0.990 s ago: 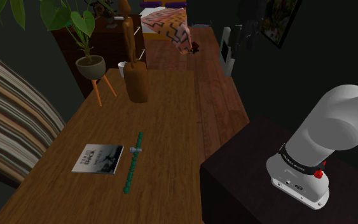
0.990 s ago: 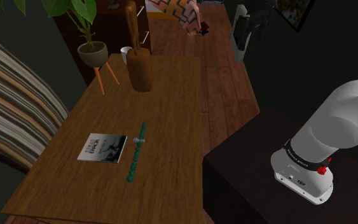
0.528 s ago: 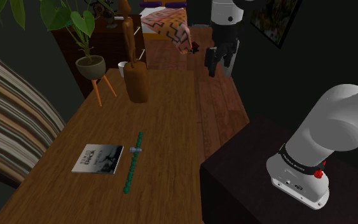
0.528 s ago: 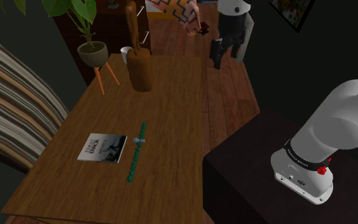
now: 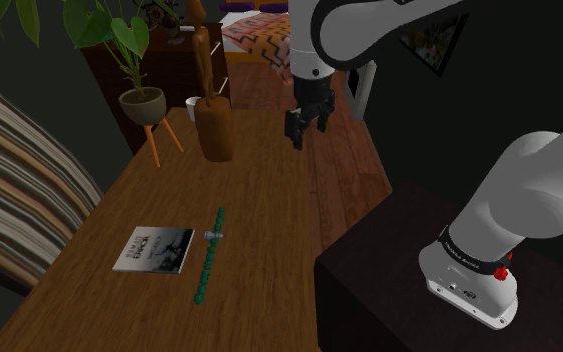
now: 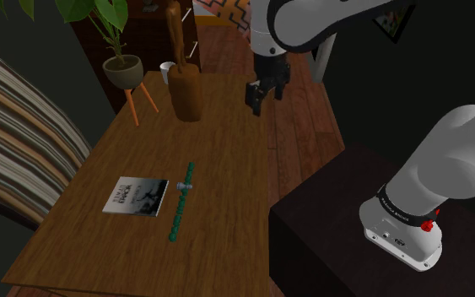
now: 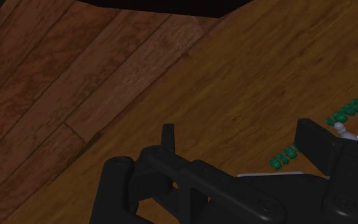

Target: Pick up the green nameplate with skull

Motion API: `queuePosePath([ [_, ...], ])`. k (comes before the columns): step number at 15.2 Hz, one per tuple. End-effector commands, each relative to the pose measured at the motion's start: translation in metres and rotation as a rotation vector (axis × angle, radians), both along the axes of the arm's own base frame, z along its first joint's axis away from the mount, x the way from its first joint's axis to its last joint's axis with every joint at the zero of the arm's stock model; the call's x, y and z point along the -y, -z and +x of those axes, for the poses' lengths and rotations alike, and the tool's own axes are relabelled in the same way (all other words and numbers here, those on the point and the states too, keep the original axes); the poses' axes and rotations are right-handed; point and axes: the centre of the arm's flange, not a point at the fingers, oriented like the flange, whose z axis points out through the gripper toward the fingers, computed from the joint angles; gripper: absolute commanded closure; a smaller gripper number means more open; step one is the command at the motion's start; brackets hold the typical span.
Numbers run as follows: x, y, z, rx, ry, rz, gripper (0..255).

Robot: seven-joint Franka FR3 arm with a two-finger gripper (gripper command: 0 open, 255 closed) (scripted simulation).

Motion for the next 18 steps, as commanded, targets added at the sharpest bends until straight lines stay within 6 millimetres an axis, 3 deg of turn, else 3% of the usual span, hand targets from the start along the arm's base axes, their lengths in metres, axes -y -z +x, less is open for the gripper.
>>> queuePosePath([
  [1, -0.021, 0.017, 0.009, 0.002, -0.012, 0.002, 0],
  [18, -0.185, 0.156, 0.068, 0.012, -0.112, 0.006, 0],
])
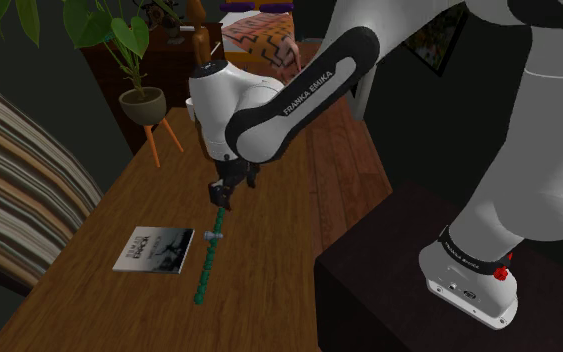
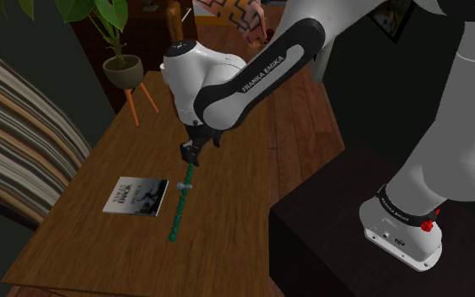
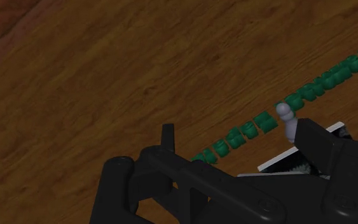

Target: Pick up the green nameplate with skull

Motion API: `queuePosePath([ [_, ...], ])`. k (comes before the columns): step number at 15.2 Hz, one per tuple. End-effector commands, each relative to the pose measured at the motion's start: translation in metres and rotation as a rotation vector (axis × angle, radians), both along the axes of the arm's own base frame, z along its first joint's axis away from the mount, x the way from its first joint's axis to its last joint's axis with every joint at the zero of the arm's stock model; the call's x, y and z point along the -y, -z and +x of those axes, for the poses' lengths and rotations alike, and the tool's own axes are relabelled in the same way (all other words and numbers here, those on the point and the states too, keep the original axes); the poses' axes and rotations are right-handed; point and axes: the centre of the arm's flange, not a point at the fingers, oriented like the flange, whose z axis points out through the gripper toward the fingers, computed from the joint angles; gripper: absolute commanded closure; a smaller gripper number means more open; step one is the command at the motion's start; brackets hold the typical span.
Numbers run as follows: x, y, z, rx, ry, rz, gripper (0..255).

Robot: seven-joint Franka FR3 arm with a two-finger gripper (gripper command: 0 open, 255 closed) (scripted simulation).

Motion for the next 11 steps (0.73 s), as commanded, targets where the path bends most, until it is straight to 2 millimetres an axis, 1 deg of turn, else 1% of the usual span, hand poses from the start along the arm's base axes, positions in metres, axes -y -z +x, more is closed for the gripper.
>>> queuePosePath([
  [1, -0.021, 0.017, 0.004, 0.002, -0.012, 0.001, 0],
  [9, -0.101, 0.082, 0.026, 0.007, -0.059, 0.003, 0],
  [10, -0.106, 0.086, 0.028, 0.007, -0.062, 0.003, 0],
  [11, -0.106, 0.091, 0.028, 0.007, -0.062, 0.003, 0],
])
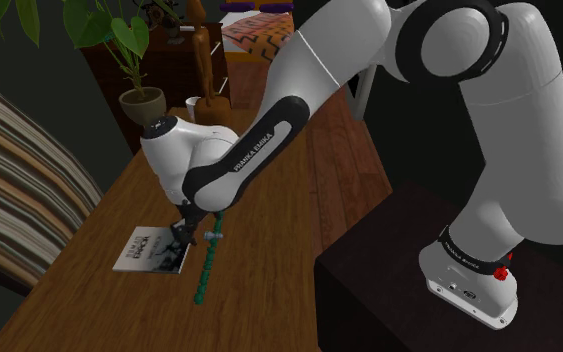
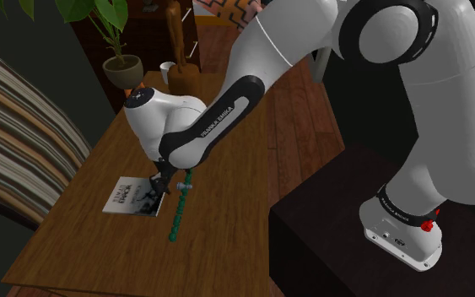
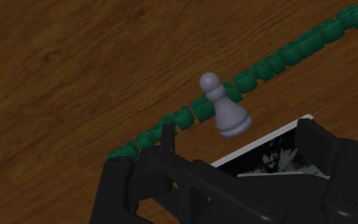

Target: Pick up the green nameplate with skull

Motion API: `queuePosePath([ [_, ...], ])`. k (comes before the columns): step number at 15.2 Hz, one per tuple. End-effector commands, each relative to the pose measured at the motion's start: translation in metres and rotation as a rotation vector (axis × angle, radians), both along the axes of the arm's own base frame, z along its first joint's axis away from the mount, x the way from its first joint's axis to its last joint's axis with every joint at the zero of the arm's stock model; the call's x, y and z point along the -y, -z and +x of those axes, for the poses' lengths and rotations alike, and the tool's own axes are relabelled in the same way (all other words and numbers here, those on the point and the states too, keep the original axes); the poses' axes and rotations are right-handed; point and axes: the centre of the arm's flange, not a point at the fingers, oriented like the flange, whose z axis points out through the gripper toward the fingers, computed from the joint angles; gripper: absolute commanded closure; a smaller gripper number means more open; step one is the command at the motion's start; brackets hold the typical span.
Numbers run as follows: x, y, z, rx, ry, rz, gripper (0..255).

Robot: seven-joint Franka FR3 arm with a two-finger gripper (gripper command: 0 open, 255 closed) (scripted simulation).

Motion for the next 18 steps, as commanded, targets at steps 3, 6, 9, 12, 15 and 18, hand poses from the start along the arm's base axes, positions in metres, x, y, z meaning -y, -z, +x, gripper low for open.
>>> queuePosePath([
  [3, -0.002, 0.021, 0.001, 0.001, -0.002, 0.000, 0],
  [6, -0.002, 0.037, 0.001, 0.001, -0.002, 0.000, 0],
  [9, -0.003, 0.040, 0.002, 0.001, -0.002, 0.000, 255],
  [12, -0.002, 0.040, 0.002, 0.001, -0.002, 0.000, 255],
  [15, -0.002, 0.040, 0.002, 0.001, -0.002, 0.000, 255],
  [18, -0.002, 0.040, 0.001, 0.001, -0.002, 0.000, 255],
])
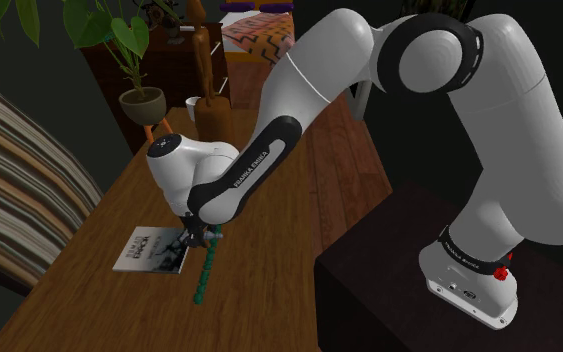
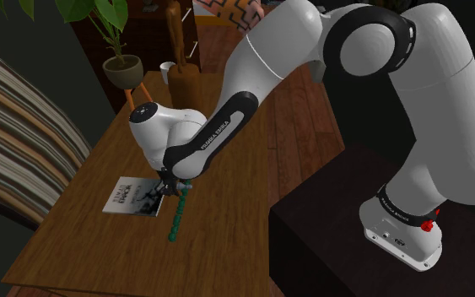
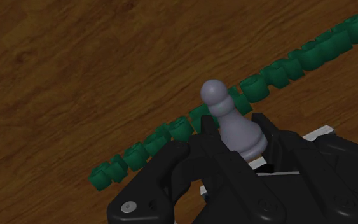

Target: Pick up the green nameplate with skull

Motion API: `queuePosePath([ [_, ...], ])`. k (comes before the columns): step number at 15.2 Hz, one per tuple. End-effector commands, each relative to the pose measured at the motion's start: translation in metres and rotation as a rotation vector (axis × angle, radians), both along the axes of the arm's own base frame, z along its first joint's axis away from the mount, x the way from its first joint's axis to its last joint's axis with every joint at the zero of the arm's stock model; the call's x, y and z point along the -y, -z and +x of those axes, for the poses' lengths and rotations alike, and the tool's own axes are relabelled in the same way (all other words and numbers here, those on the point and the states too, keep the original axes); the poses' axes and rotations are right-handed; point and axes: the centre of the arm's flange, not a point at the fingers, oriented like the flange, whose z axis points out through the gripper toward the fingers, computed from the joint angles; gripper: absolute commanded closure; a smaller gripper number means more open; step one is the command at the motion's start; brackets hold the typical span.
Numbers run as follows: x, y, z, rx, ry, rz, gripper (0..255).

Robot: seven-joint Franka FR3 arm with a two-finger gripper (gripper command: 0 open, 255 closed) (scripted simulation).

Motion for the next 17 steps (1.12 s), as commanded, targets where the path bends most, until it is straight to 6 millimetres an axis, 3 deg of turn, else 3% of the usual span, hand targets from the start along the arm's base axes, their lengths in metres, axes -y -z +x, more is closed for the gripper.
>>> queuePosePath([
  [1, 0.000, -0.005, -0.001, -0.001, 0.000, -0.001, 255],
  [15, 0.000, -0.079, -0.001, -0.001, 0.000, -0.001, 255],
  [17, 0.000, -0.079, -0.001, -0.001, 0.000, -0.001, 255],
])
